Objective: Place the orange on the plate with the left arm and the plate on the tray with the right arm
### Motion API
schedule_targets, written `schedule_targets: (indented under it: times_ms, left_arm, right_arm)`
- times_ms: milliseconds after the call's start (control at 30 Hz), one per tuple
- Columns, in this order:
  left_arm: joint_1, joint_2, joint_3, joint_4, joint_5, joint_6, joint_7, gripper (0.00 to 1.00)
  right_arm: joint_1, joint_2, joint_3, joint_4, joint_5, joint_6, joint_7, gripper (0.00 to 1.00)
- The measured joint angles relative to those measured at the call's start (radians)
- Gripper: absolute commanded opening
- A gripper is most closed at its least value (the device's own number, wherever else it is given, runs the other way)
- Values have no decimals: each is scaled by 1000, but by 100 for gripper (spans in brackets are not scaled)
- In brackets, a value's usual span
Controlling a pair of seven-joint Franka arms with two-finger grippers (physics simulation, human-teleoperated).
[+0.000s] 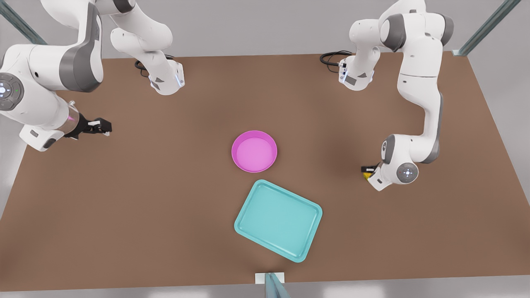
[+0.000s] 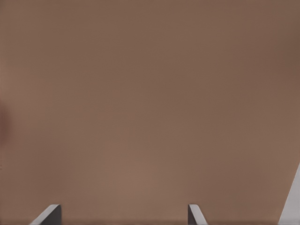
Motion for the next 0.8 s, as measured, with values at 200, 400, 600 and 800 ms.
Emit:
schedule_targets:
  times_ms: [200, 400, 600, 800]
  left_arm:
    - [3, 52, -1, -1, -3, 102, -5, 100]
    - [3, 73, -2, -3, -5, 135, -9, 100]
    - [6, 81, -1, -3, -5, 127, -12, 96]
    - [5, 87, -2, -13, 9, 123, -25, 58]
  right_arm:
    - [-1, 6, 0, -3, 0, -3, -3, 100]
    - [-3, 8, 0, -9, 0, -5, -5, 100]
    - [-3, 9, 0, -9, 0, -6, -6, 100]
    - [-4, 13, 0, -9, 0, -7, -7, 100]
